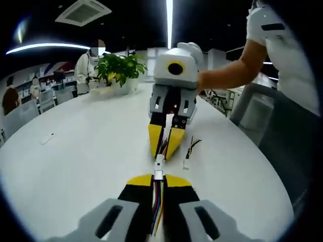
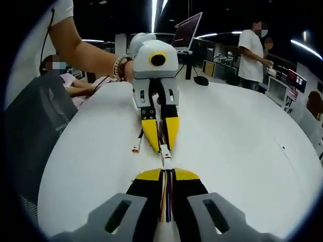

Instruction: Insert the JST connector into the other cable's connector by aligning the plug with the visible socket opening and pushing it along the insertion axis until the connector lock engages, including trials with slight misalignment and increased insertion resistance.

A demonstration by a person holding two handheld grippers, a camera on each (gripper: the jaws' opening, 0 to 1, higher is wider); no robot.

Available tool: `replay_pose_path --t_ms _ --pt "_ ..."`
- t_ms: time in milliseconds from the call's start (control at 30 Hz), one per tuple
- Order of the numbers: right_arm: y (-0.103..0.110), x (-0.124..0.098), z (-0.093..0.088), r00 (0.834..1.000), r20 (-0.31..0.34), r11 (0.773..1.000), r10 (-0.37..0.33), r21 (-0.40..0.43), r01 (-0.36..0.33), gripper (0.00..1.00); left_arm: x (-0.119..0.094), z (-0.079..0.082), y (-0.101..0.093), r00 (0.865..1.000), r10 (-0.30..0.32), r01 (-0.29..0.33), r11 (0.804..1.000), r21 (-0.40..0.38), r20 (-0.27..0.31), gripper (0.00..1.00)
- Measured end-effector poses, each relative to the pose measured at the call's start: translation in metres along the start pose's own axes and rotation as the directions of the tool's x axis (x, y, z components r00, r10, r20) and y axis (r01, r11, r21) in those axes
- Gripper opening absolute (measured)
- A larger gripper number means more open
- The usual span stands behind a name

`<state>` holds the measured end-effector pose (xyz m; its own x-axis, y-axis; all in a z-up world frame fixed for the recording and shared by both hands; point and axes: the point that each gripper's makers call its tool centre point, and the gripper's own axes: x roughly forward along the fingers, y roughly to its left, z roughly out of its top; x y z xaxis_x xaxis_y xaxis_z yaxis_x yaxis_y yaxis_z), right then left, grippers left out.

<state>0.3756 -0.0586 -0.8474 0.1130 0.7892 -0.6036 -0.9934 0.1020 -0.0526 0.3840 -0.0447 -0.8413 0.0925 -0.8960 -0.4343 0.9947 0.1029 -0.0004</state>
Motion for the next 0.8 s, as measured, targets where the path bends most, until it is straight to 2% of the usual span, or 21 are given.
replay_pose_path --t_ms 300,400,800 --pt "0.005 0.003 -0.004 0.998 -0.033 0.997 0.055 -0.044 -0.057 0.04 0.001 -0.006 -0.003 0.999 -0.029 0.031 0.998 0.054 -0.030 0.01" --pt "0.008 0.005 0.001 0.997 -0.010 0.996 0.073 -0.044 -0.073 0.04 0.002 -0.001 -0.004 0.999 -0.040 0.041 0.998 0.044 -0.002 0.01" --pt "0.012 0.005 0.000 0.996 -0.025 0.995 0.084 -0.061 -0.085 0.03 0.003 -0.004 -0.006 0.999 -0.042 0.042 0.998 0.044 -0.008 0.00"
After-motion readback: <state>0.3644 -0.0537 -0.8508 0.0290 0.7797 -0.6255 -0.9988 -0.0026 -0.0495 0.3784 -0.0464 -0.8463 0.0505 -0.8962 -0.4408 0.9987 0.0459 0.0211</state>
